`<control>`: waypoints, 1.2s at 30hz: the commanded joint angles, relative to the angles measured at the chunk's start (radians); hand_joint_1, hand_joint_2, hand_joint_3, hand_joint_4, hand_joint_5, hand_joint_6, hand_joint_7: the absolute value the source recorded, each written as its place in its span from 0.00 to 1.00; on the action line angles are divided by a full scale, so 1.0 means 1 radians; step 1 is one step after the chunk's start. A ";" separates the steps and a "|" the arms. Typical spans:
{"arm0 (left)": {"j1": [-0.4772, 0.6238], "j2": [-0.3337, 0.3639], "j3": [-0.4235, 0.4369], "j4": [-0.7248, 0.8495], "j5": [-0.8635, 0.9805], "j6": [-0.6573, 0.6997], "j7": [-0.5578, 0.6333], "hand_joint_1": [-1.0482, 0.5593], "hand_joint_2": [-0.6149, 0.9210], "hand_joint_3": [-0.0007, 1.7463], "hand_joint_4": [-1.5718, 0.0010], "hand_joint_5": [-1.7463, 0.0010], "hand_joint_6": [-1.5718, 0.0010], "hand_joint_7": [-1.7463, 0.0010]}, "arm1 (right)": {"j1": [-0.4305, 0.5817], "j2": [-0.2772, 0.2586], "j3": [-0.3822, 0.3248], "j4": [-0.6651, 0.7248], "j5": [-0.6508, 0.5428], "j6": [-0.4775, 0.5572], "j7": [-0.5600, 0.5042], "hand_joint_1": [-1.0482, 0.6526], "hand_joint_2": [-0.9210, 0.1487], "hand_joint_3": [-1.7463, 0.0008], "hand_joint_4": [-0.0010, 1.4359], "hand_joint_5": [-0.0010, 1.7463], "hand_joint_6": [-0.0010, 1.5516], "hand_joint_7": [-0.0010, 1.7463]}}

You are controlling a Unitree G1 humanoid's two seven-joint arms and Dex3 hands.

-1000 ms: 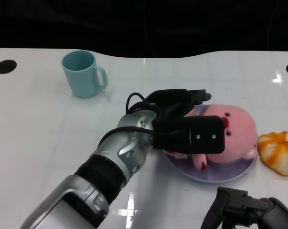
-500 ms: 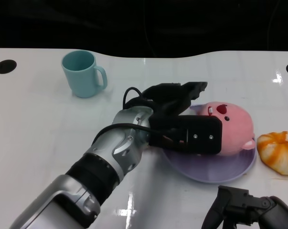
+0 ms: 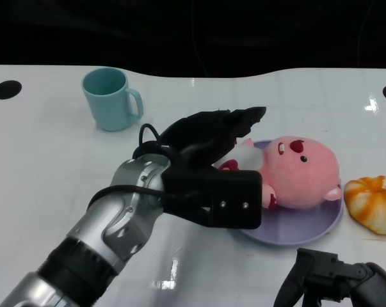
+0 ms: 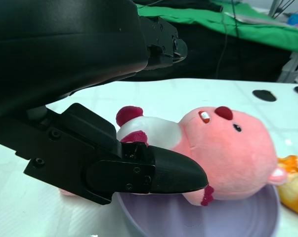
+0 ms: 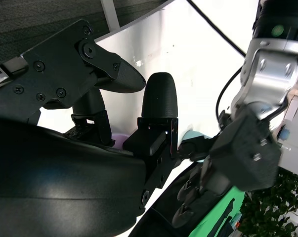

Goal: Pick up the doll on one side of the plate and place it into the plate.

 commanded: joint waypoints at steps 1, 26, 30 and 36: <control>0.050 0.044 0.042 -0.079 -0.033 -0.023 -0.026 0.09 1.00 0.23 0.90 0.92 0.93 0.96 | 0.004 -0.012 -0.013 0.002 0.013 -0.014 0.007 0.56 0.36 0.38 0.47 0.93 0.41 0.74; 0.457 -0.016 0.313 -0.331 -0.401 -0.228 0.056 0.59 0.73 0.50 0.76 0.29 0.65 0.54 | -0.003 -0.015 -0.031 0.029 0.015 -0.039 0.023 0.55 0.34 0.40 0.46 0.94 0.40 0.74; 0.515 -0.038 0.342 -0.349 -0.465 -0.231 0.051 0.63 0.67 0.72 0.62 0.26 0.58 0.43 | -0.002 -0.015 -0.031 0.026 0.018 -0.035 0.025 0.55 0.34 0.41 0.46 0.94 0.40 0.74; 0.588 -0.029 0.369 -0.421 -0.570 -0.154 0.000 0.59 0.75 0.63 0.56 0.21 0.59 0.31 | -0.002 -0.015 -0.031 0.027 0.018 -0.037 0.025 0.54 0.33 0.41 0.46 0.94 0.40 0.74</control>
